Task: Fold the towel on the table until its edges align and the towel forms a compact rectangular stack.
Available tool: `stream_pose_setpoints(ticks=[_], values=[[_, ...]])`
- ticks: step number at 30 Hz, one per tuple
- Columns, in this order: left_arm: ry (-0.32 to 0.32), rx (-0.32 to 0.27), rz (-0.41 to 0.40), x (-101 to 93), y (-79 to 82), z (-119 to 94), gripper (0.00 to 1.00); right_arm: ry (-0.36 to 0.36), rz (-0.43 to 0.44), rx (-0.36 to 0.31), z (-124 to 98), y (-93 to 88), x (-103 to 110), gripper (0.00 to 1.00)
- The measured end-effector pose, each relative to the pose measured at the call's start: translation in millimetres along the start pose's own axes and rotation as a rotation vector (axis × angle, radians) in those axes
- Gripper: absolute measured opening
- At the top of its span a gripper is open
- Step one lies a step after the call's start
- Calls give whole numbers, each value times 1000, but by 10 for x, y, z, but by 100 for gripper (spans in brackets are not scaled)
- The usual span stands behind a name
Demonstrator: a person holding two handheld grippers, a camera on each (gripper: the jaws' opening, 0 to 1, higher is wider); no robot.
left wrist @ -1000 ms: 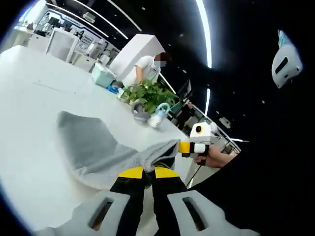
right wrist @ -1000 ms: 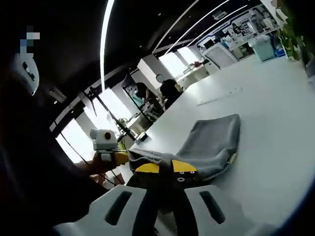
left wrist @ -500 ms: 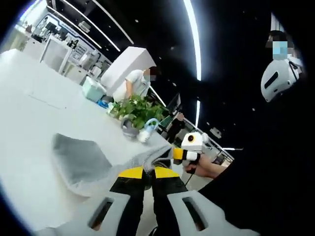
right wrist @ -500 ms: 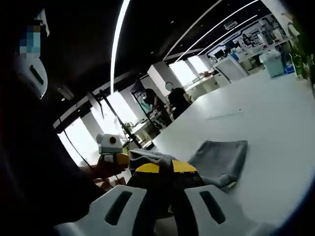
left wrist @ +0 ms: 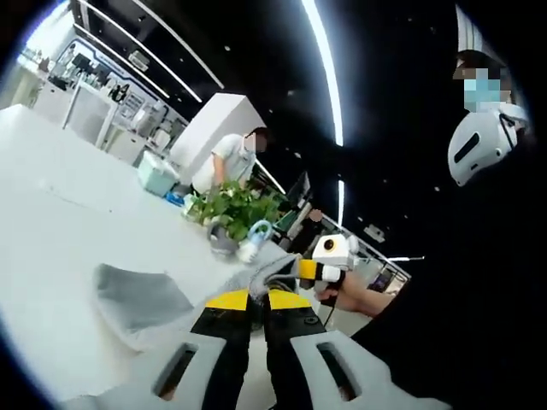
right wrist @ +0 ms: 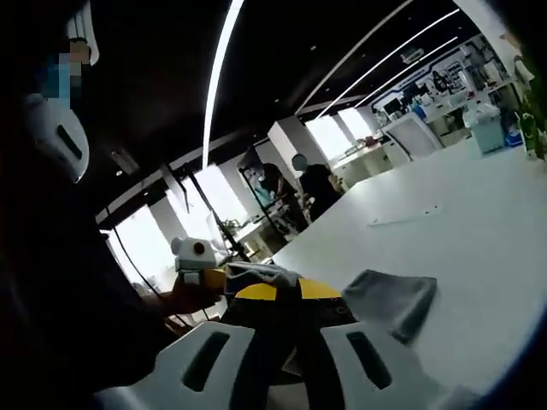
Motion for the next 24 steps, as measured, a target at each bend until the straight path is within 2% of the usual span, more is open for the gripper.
stream_pose_setpoints(ticks=[13, 17, 24], values=[[-49, -49, -7, -97, 106, 10, 5, 28, 26, -33, -85, 129, 56, 2], [-65, -57, -1, -163, 123, -16, 5, 64, 100, -29, -118, 154, 92, 3], [-88, -59, -23, -265, 97, -47, 5, 80, 108, -7, -166, 117, 147, 3]])
Point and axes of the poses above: the point that each gripper's makers call its tool centre point, and the gripper's own axes: z roughly forward along the fingers, x roughly to its left, y roughly out of its top, the point moved 10 cm from there along -z, roughly backward along the fingers, and after that the axes turned 10 degrees about -y, right-handed, at the moved point
